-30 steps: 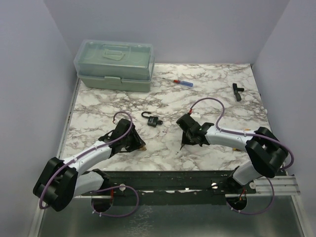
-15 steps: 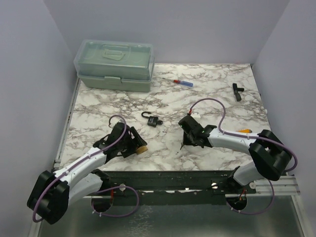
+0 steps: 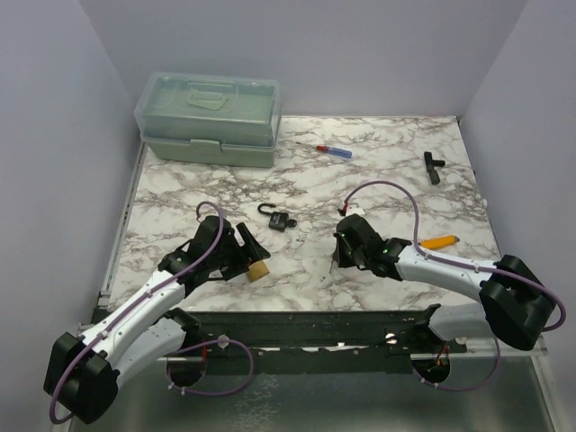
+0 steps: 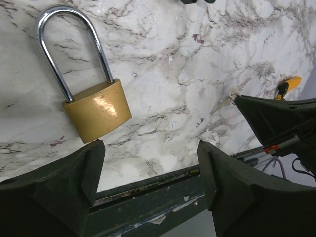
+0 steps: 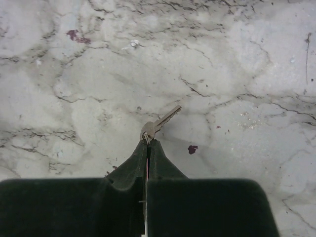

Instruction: Unlock with the key

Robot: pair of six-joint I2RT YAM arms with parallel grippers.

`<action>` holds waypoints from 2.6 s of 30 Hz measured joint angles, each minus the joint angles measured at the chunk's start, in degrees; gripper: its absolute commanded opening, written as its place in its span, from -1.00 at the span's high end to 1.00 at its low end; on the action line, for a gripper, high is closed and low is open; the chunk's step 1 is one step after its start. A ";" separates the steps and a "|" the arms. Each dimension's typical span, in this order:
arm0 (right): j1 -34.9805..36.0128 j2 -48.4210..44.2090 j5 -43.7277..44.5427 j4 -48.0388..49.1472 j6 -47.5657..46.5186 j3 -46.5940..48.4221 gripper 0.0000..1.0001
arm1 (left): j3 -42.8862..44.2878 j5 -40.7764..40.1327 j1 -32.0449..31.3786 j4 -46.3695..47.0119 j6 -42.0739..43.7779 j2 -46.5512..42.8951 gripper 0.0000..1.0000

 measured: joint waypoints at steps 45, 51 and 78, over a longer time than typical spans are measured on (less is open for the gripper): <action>3.63 -18.21 -33.46 23.74 -11.54 -6.40 0.99 | -4.42 26.84 -0.92 49.42 -3.08 11.63 0.08; 4.04 -17.94 -34.97 25.35 -11.06 -6.60 0.99 | -5.07 28.26 -0.92 50.53 -2.62 11.65 0.13; 4.33 -17.07 -35.23 26.18 -10.36 -6.60 0.74 | -6.05 30.75 -3.50 55.89 -3.02 13.16 1.00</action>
